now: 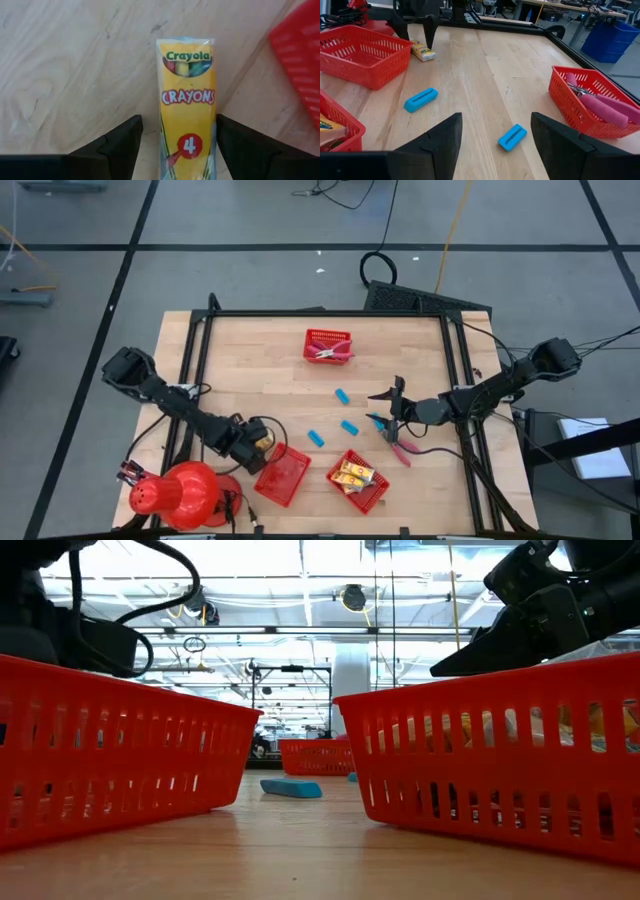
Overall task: Pick & Place School Supplies
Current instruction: Put the yellow crayon pack into the bottom right red basket, then put the pink puncher into the top red basket
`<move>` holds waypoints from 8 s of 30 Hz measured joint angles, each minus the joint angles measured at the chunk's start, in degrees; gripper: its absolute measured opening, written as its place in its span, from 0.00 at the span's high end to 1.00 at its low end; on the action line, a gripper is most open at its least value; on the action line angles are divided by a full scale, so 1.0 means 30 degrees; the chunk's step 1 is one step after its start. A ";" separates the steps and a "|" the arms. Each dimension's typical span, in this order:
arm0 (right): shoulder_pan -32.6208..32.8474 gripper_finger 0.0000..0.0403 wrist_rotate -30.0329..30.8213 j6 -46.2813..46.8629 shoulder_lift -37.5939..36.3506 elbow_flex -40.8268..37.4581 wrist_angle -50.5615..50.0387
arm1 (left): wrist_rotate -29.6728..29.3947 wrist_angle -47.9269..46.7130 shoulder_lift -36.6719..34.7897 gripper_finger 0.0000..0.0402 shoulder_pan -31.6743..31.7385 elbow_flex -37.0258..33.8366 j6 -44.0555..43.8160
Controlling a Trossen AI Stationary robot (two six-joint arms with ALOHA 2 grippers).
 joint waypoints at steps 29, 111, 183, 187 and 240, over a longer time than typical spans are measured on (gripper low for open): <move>-0.0277 0.44 -0.1050 -0.0175 0.0007 0.0000 0.1225 | -0.5266 0.1542 0.0175 0.83 0.4338 0.0902 0.9119; -0.2248 0.82 -0.8353 -0.0411 0.5588 0.2120 0.6991 | 0.0794 1.4278 0.2683 0.33 0.7640 0.5343 2.2170; 0.4243 0.38 0.1018 0.7046 0.0916 0.5209 -1.2034 | -0.5473 0.8056 0.1421 0.27 0.6634 0.5322 2.0596; 0.4240 0.38 -0.0580 1.0386 0.0430 0.5202 -1.6432 | -0.5473 0.8012 0.1421 0.27 0.6634 0.5322 2.0525; 0.7614 0.91 0.4323 1.7271 0.2609 0.5157 -1.8569 | -0.5604 0.7167 0.1428 0.27 0.6628 0.5322 1.9963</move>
